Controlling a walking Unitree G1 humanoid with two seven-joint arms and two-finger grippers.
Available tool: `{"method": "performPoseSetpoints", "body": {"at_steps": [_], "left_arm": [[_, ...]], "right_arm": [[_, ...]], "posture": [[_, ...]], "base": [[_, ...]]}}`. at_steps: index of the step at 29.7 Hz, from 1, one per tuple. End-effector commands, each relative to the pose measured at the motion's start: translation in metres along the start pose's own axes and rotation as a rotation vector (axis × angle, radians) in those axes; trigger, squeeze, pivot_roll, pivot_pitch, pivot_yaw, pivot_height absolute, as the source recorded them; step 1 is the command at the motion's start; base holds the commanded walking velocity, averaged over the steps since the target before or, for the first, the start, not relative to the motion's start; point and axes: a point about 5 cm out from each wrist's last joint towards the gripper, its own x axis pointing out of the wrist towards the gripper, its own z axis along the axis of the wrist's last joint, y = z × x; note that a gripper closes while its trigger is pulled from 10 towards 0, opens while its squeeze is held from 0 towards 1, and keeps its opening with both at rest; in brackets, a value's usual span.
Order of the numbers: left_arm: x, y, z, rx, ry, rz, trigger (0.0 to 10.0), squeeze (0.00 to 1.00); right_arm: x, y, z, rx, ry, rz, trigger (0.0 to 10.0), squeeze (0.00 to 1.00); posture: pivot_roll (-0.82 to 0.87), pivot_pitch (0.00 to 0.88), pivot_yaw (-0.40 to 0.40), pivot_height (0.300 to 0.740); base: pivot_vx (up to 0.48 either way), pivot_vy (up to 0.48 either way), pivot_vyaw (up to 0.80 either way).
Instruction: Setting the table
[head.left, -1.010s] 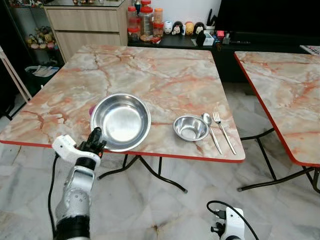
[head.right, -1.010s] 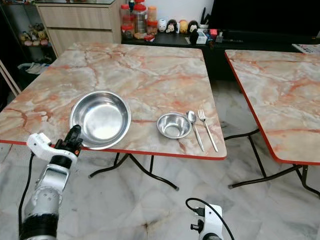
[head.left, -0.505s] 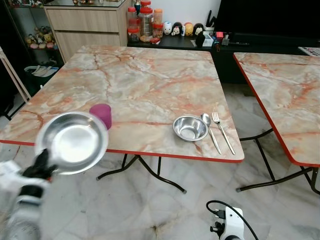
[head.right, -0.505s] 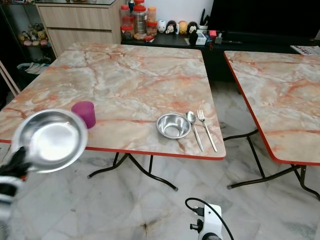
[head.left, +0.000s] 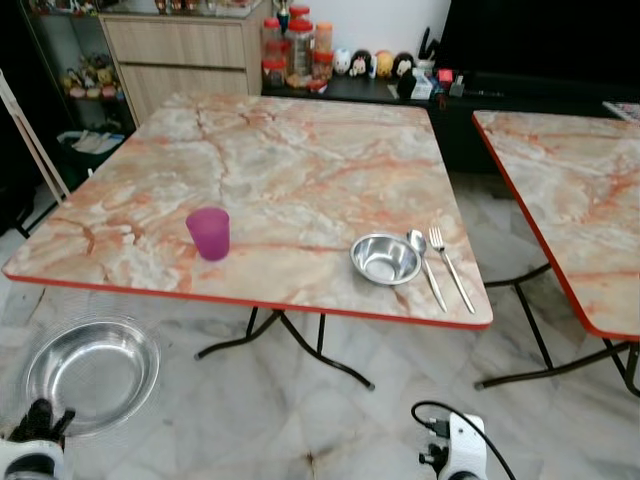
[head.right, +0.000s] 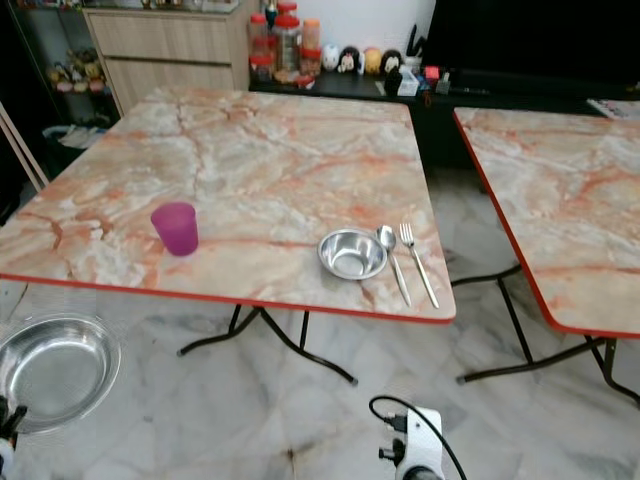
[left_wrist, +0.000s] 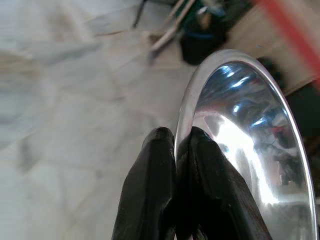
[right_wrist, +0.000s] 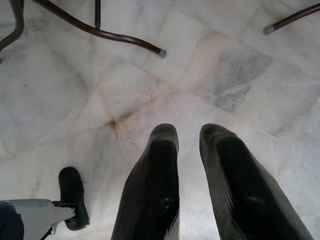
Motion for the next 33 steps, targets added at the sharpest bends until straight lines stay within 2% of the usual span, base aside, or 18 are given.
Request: {"method": "performPoseSetpoints", "body": {"at_steps": [1, 5, 8, 11, 12, 16, 17, 18, 21, 22, 23, 32, 33], "left_arm": [[0.003, -0.003, 0.002, 0.034, -0.004, -0.002, 10.0, 0.00], [0.005, -0.013, -0.031, 0.183, 0.171, -0.023, 10.0, 0.00], [0.001, -0.037, -0.072, 0.337, 0.342, -0.109, 10.0, 0.00], [0.000, -0.044, -0.081, 0.376, 0.381, -0.126, 10.0, 0.00], [-0.002, -0.054, -0.090, 0.399, 0.410, -0.163, 10.0, 0.00], [-0.002, -0.057, -0.094, 0.409, 0.418, -0.177, 10.0, 0.00], [-0.004, -0.067, -0.103, 0.422, 0.446, -0.193, 3.1, 0.00], [-0.007, -0.081, -0.116, 0.441, 0.489, -0.225, 0.0, 0.00], [-0.009, -0.086, -0.120, 0.452, 0.503, -0.236, 0.0, 0.00], [-0.010, -0.090, -0.124, 0.466, 0.518, -0.247, 7.2, 0.00], [-0.011, -0.091, -0.127, 0.479, 0.527, -0.244, 10.0, 0.00], [-0.019, -0.085, -0.136, 0.584, 0.562, -0.195, 10.0, 0.00], [-0.021, -0.082, -0.139, 0.635, 0.570, -0.180, 10.0, 0.00]], "right_arm": [[0.000, 0.000, 0.001, 0.001, -0.004, -0.004, 10.0, 0.00], [0.000, 0.000, 0.000, 0.003, -0.001, -0.005, 10.0, 0.00], [0.000, 0.001, -0.001, 0.004, 0.002, -0.005, 10.0, 0.00], [0.000, 0.001, -0.001, 0.007, 0.002, -0.005, 10.0, 0.00], [0.000, 0.001, -0.001, 0.010, 0.000, -0.008, 10.0, 0.00], [0.000, 0.001, -0.001, 0.012, 0.000, -0.009, 10.0, 0.00], [0.000, 0.001, -0.001, 0.016, -0.001, -0.012, 10.0, 0.00], [0.000, 0.000, -0.001, 0.021, -0.003, -0.016, 10.0, 0.00], [0.000, 0.000, -0.001, 0.022, -0.003, -0.018, 10.0, 0.00], [0.000, -0.001, -0.001, 0.024, -0.003, -0.020, 10.0, 0.00], [0.000, -0.001, -0.001, 0.025, -0.004, -0.022, 10.0, 0.00], [0.000, -0.003, 0.000, 0.022, -0.006, -0.026, 10.0, 0.00], [0.000, -0.003, 0.000, 0.023, -0.008, -0.027, 10.0, 0.00]], "posture": [[0.09, 0.000, -0.050, 0.740], [0.09, 0.000, -0.048, 0.740], [0.08, 0.000, -0.042, 0.740], [0.07, 0.000, -0.037, 0.740], [0.07, 0.000, -0.036, 0.740], [0.07, 0.000, -0.036, 0.740], [0.06, 0.000, -0.031, 0.740], [0.06, 0.000, -0.031, 0.740], [0.06, 0.000, -0.031, 0.740], [0.04, 0.000, -0.026, 0.740], [0.04, 0.000, -0.029, 0.740], [0.03, 0.000, -0.026, 0.740], [0.03, 0.000, -0.026, 0.740]], "base": [[0.000, 0.000, 0.00], [0.000, 0.000, 0.00], [0.000, 0.000, 0.00], [0.000, 0.000, 0.00], [0.000, 0.000, 0.00], [0.000, 0.000, 0.00], [0.000, 0.000, 0.00], [0.000, 0.000, 0.00], [0.000, 0.000, 0.00], [0.000, 0.000, 0.00], [0.000, 0.000, 0.00], [0.000, 0.000, 0.00], [0.000, 0.000, 0.00]]}}
